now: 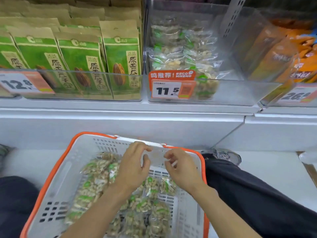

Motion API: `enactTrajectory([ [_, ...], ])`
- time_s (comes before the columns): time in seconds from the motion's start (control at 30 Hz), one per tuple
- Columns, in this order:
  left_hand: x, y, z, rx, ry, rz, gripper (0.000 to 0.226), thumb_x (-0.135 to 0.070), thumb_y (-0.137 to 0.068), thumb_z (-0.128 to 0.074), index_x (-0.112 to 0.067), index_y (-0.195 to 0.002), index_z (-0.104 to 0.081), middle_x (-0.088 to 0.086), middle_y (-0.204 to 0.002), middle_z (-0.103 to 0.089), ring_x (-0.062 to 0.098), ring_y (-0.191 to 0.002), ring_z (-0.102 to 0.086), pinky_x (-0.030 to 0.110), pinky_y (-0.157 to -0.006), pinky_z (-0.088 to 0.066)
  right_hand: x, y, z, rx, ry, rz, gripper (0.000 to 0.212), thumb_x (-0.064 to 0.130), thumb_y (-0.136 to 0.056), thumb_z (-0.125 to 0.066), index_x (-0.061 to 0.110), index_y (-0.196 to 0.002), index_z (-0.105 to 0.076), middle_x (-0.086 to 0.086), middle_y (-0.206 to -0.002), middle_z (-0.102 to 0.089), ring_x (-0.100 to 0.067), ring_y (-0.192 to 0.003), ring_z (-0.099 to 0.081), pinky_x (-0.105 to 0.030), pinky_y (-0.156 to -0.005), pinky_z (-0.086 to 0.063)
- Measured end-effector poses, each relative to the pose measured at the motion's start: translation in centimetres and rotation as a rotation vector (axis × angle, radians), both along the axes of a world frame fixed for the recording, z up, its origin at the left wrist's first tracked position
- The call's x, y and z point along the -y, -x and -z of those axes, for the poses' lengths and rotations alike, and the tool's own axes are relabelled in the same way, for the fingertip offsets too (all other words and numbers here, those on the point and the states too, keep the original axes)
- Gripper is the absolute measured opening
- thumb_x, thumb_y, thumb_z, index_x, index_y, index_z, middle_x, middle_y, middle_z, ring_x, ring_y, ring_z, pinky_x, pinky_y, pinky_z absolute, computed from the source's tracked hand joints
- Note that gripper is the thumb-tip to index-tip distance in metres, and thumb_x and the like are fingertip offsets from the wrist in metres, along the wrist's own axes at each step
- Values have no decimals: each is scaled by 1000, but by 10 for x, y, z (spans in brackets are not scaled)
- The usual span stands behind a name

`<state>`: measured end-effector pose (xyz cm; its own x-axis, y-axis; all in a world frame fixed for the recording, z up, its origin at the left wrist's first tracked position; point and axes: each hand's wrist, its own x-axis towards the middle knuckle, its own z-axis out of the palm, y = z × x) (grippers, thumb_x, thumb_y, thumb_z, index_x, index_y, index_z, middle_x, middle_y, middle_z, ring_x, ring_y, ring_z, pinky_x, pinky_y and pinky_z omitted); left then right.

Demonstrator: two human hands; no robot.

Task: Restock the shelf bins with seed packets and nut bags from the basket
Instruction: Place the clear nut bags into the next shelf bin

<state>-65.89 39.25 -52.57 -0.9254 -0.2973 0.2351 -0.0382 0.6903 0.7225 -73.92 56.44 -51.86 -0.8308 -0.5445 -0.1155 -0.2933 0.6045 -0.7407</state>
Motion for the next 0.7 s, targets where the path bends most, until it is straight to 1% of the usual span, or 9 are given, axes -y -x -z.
enactTrajectory([
  [0.07,7,-29,47,218,63,18,23,-21,-90,-48,-18,-110,-60,-12,-108,-47,10,-102,-50,18,-85,-37,-5,-9,33,161,-202,-134,18,23,-95,-62,24,-112,-61,1,-115,-59,-11,-97,-61,-29,-85,-50],
  [0.17,15,-64,93,492,84,-27,24,-19,-93,-55,-18,-116,-61,-4,-113,-52,18,-105,-54,28,-87,-45,-10,-18,60,311,-370,-234,32,31,-100,-56,16,-128,-58,-6,-130,-54,-21,-113,-58,-27,-92,-45],
  [0.27,23,-81,119,696,151,-80,39,-26,-93,-56,-19,-131,-55,2,-133,-49,25,-124,-46,37,-102,-41,-9,-18,77,357,-460,-235,33,31,-100,-54,16,-130,-56,-7,-135,-50,-25,-114,-58,-33,-96,-47],
  [0.33,28,-84,129,746,111,-101,45,-27,-93,-55,-22,-137,-51,1,-141,-42,25,-131,-40,43,-109,-37,-7,-15,90,379,-500,-229,34,27,-100,-56,16,-131,-56,-5,-139,-49,-23,-116,-58,-31,-95,-46],
  [0.43,32,-78,137,729,-18,-63,42,-24,-93,-55,-24,-135,-53,-2,-141,-40,21,-121,-49,41,-104,-45,-2,-9,107,406,-477,-179,36,23,-99,-56,18,-135,-52,-5,-146,-45,-22,-124,-53,-27,-99,-41],
  [0.5,33,-72,143,750,-38,-26,44,-26,-94,-55,-26,-138,-51,-1,-144,-36,19,-115,-55,38,-102,-46,0,-7,118,409,-484,-183,49,22,-100,-57,17,-146,-42,-4,-159,-29,-22,-143,-35,-26,-110,-32],
  [0.57,31,-64,146,766,-92,-46,45,-34,-96,-56,-30,-140,-48,0,-143,-33,13,-95,-65,36,-99,-49,-1,-8,128,435,-497,-158,63,23,-99,-58,17,-155,-28,0,-167,-8,-21,-151,-21,-28,-116,-25],
  [0.63,29,-55,151,778,-138,-83,49,-38,-96,-57,-31,-142,-44,3,-138,-32,10,-80,-66,35,-97,-51,-5,-12,139,488,-525,-112,72,22,-99,-58,18,-158,-18,2,-167,2,-23,-151,-22,-30,-117,-26],
  [0.7,23,-49,156,826,-130,-104,56,-41,-93,-59,-32,-144,-37,5,-134,-29,18,-93,-62,38,-101,-49,-7,-19,147,539,-605,-123,79,18,-98,-60,19,-160,-10,-3,-167,-4,-26,-151,-20,-33,-117,-27],
])
